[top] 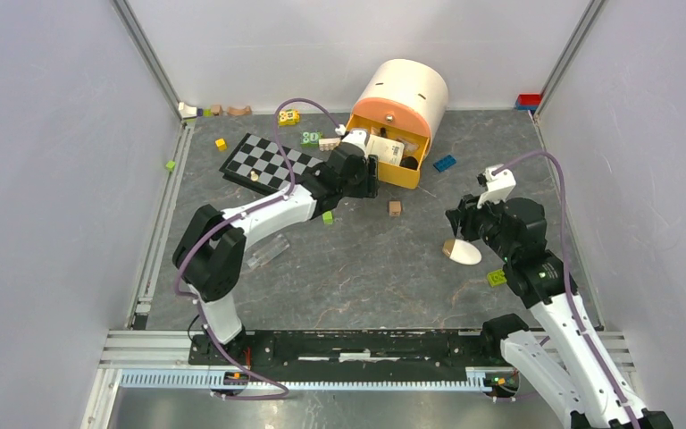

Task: Organize the makeup
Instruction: Close the drawer in the storage box.

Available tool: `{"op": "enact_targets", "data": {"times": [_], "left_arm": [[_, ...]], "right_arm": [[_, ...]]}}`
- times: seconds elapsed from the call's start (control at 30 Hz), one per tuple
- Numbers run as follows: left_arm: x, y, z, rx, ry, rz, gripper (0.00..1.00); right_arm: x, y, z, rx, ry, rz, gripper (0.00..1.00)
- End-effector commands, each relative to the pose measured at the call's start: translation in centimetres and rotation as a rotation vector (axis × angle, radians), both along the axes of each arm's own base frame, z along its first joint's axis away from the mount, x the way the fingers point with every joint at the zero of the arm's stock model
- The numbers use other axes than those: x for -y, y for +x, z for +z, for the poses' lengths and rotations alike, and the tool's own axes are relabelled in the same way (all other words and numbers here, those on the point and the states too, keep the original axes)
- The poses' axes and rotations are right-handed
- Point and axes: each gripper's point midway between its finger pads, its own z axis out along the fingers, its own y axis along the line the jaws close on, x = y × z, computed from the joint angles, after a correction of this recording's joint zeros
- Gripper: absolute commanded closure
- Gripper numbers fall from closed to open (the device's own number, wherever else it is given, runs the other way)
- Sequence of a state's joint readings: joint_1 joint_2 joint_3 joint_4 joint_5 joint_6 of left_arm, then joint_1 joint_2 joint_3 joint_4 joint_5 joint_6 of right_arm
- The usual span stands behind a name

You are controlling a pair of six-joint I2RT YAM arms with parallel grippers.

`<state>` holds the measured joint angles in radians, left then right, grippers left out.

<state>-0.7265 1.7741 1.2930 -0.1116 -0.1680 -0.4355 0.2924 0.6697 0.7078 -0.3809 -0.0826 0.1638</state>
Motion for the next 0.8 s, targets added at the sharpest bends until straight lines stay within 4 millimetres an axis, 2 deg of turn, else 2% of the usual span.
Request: {"op": "enact_targets", "data": {"times": [0.0,0.27,0.77], "left_arm": [[1.5,2.2,1.9,0.081,-0.025,-0.05,0.38],[2.9,3.5,1.5,0.084,-0.043,-0.062,0.48],[3.6,5.1,3.5,0.151,-0.072,-0.049,0.73]], "right_arm": [[0.7,-0.2,0.4,0.023,-0.036,-0.012,0.54],[0.9,-0.6,0.3,0.021,-0.056,-0.008,0.55],[1.5,-1.0,-0.7,0.003,-0.087,-0.019,0.55]]}}
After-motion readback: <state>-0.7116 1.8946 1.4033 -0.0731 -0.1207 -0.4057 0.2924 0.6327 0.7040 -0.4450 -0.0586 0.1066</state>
